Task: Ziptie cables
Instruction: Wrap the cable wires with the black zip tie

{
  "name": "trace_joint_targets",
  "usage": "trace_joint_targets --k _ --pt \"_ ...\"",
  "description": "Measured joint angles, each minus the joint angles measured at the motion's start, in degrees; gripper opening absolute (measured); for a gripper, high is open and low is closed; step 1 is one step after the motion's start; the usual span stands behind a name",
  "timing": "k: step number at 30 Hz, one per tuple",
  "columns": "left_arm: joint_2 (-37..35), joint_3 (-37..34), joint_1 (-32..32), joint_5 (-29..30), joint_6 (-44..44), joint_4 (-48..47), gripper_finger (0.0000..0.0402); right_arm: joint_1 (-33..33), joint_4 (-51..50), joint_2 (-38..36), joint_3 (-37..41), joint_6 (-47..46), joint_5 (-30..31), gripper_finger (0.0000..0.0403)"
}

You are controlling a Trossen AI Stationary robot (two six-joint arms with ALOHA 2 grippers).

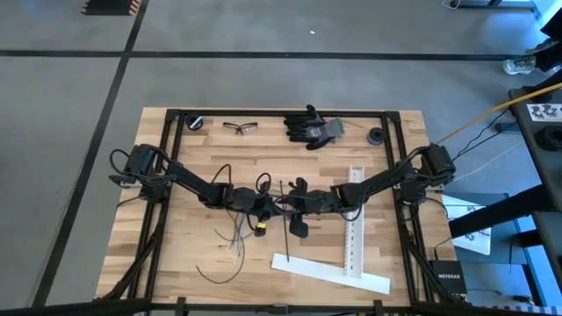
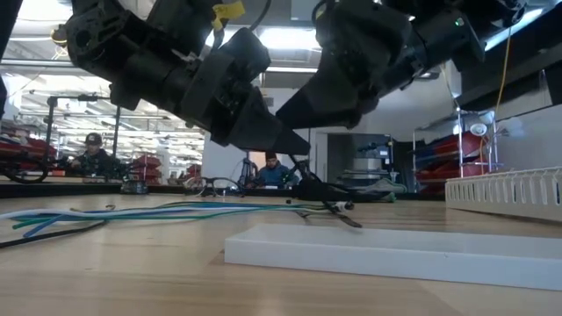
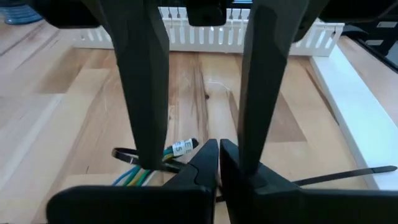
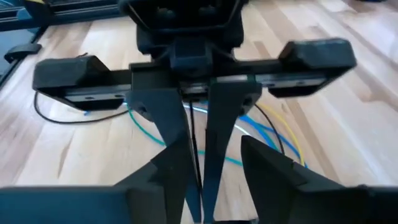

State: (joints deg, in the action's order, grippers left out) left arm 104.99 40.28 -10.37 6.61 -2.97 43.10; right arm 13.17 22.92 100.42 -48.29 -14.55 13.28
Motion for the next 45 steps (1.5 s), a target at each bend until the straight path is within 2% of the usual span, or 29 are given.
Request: trace_joint_targets --k 5,9,16,21,26,33,38,45 --pt "0.00 0.01 -0.01 -0.07 0.16 -0.11 0.0000 -0.06 -0.48 -0.02 -0.18 0.04 -4.51 0.0112" --pt "-0.91 -0.01 0.00 -0.02 1.34 -0.23 0.0000 -0.08 -2.72 -1.43 -0.18 0.95 -4.94 0.0111" --pt "-4.15 0.03 0.02 0.09 1.56 -6.37 0.0000 -0.04 -17.57 -8.47 -0.15 1.56 -0.57 0.0111" --pt "-8.59 0.05 0.30 0.04 1.31 -13.75 0.0002 -0.06 -20.72 -9.36 -0.18 0.09 0.67 0.0111" --pt "-11.77 0.08 1.22 0.07 -1.67 -23.22 0.0046 -0.05 -20.67 -8.57 -0.09 -0.73 0.71 0.0111" --pt "-12.00 -0.26 -0.19 0.00 -6.86 -37.63 0.0130 0.00 -13.57 -4.29 -0.13 -1.70 -0.44 0.0111" --pt "-12.43 -3.87 -4.00 0.89 -7.36 -31.67 0.0146 -0.11 -7.08 0.87 -0.29 -1.68 -3.75 0.0111" --pt "-17.61 -11.67 -5.41 4.75 -7.79 -22.87 0.0132 -0.13 -6.49 5.47 -3.84 -0.08 -5.77 0.0116"
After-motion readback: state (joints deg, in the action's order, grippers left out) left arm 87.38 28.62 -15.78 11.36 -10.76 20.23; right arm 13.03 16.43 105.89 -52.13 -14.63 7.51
